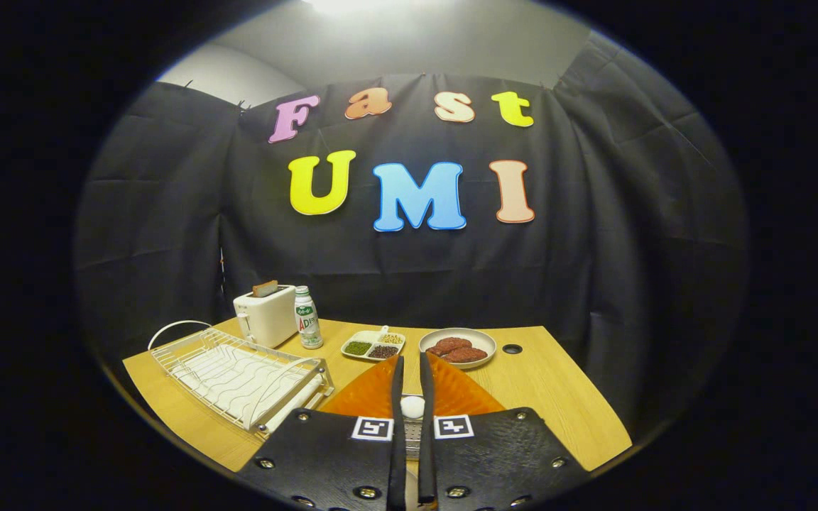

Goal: Take the plate from the dish rack, then take the spoon from the basket and place it into the plate.

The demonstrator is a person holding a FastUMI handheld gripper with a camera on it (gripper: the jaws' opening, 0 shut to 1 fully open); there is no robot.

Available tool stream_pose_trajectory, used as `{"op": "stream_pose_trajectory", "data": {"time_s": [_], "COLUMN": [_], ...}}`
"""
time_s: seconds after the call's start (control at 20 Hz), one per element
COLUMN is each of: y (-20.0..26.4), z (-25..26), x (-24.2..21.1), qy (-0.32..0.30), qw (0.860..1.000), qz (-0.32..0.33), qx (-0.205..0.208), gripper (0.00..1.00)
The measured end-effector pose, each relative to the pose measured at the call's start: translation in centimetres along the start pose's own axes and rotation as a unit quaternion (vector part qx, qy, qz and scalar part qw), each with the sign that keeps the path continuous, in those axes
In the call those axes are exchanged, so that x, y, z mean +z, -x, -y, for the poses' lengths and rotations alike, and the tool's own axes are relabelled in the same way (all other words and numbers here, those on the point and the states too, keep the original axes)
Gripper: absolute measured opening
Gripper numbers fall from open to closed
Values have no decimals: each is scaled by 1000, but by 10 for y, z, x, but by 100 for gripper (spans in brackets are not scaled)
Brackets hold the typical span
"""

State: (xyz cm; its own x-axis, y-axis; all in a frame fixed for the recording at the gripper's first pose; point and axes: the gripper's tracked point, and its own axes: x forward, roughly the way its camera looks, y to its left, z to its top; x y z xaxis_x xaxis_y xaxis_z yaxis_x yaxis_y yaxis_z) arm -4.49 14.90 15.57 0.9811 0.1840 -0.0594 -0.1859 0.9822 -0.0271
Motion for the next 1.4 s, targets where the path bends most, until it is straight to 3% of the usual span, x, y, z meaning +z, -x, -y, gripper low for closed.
{"op": "stream_pose_trajectory", "data": {"time_s": [0.65,1.4], "y": [54,40], "z": [-31,-108], "x": [-2,-71], "qy": [-1,67], "qw": [995,975], "qz": [-98,-187], "qx": [28,103], "gripper": [7,7]}}
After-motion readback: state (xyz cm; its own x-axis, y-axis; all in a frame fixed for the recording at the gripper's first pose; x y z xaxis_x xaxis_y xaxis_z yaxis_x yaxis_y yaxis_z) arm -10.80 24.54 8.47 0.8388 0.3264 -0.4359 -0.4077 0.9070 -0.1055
